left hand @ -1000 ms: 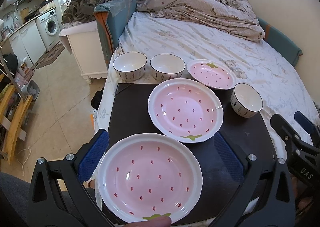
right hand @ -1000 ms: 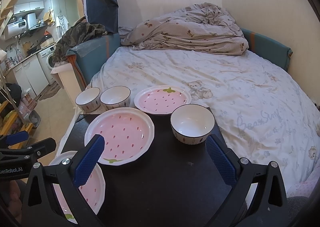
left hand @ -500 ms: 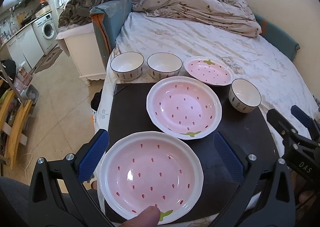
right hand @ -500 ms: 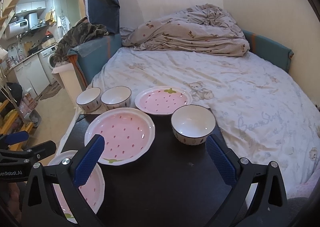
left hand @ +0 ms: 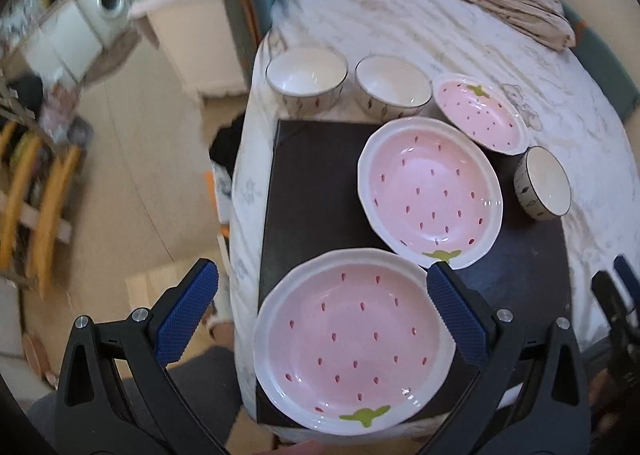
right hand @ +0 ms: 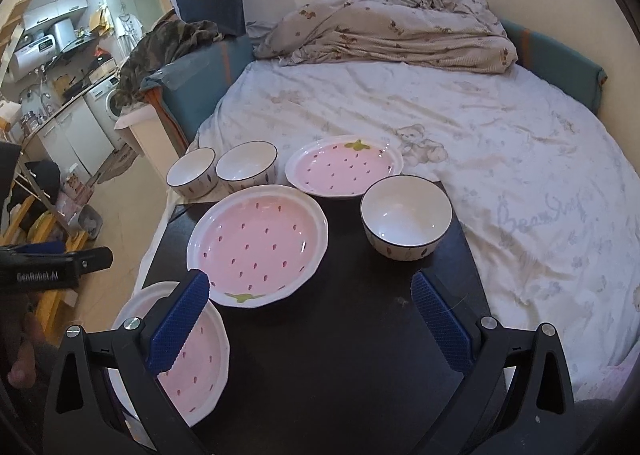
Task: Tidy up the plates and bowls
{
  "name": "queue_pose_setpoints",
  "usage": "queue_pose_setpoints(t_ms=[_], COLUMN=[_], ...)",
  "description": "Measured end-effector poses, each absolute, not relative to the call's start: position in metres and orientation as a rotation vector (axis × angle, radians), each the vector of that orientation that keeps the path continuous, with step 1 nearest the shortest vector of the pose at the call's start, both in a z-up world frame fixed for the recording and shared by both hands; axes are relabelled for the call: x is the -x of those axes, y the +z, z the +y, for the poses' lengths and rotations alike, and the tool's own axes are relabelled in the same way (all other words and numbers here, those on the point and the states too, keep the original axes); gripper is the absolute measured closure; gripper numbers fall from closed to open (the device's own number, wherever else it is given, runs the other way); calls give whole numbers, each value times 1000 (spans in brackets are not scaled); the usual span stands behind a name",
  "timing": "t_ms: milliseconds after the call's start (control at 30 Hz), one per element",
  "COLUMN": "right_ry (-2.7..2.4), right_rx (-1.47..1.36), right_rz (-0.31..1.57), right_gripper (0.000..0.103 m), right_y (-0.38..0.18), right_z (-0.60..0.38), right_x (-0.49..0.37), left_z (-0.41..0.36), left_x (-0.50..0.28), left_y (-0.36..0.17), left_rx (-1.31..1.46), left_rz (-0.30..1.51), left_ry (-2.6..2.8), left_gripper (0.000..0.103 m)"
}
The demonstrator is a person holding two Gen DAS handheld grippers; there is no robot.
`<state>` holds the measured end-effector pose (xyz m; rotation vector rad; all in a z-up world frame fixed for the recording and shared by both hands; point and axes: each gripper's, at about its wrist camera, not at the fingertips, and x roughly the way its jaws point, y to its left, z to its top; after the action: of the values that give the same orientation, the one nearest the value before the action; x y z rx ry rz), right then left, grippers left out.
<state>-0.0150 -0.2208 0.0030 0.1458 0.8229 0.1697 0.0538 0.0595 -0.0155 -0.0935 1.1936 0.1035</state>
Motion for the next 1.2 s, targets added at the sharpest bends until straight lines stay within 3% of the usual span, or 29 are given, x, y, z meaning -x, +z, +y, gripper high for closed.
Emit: queue_pose_setpoints(t_ms=[167, 433, 567, 700, 833, 1067, 1133, 1200], right_ry=[163, 309, 362, 408, 459, 596, 598, 587], right_rx=[-137, -248, -341, -480, -582, -475, -429, -415], right_rz=[860, 1072, 1172, 1308, 1446, 1548, 1562, 1555], right_gripper=[0, 0, 1, 25, 59, 71, 88, 91], right_y=[-6, -46, -66, -96, -126, -144, -150, -152], right_z=[-219, -212, -211, -212, -206, -154, -143, -142], right_x=[7, -24, -36, -43, -40, -26, -23, -20], left_z=[71, 97, 104, 111, 111, 107, 110, 109], left_x=[-61, -61, -60, -52, -46, -48, -46, -47], left_y=[-25, -69, -91, -112, -117, -117, -115, -115], left_rx=[157, 321, 381, 462, 425, 413, 415, 418], left_rz=[1251, 1374, 1441, 1505, 1492, 1495, 1495, 1494], left_ry=[113, 146, 145, 114, 123, 135, 134, 131], left_gripper=[0, 1, 19, 40, 44, 45, 45, 45])
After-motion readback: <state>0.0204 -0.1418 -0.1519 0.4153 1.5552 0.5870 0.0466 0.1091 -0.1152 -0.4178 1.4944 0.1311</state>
